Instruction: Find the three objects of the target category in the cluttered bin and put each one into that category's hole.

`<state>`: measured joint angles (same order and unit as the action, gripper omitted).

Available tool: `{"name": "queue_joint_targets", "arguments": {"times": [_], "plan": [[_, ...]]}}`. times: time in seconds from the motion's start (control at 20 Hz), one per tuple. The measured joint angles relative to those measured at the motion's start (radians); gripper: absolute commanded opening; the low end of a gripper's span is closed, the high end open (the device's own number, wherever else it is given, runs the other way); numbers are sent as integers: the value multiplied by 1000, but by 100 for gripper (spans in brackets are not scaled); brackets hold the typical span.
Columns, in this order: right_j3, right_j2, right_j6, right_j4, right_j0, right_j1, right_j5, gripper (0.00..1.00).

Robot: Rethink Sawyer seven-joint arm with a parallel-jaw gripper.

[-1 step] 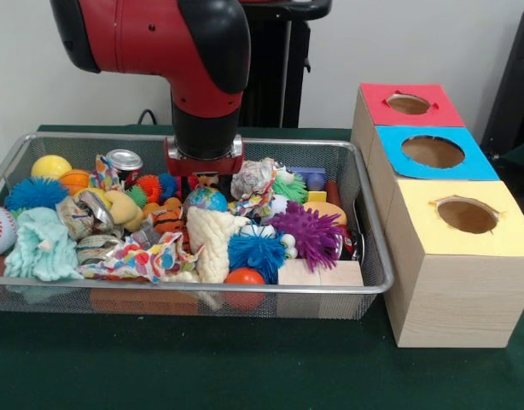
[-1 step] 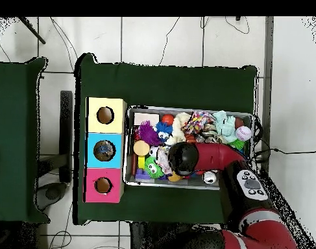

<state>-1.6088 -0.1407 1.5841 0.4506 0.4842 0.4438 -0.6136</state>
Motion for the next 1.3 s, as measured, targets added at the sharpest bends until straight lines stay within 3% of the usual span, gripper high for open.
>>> {"name": "queue_joint_targets", "arguments": {"times": [0.65, 1.3], "plan": [[0, -57, 0, 17, 104, 2, -33, 100], [50, -95, 0, 105, 195, 8, -34, 100]]}}
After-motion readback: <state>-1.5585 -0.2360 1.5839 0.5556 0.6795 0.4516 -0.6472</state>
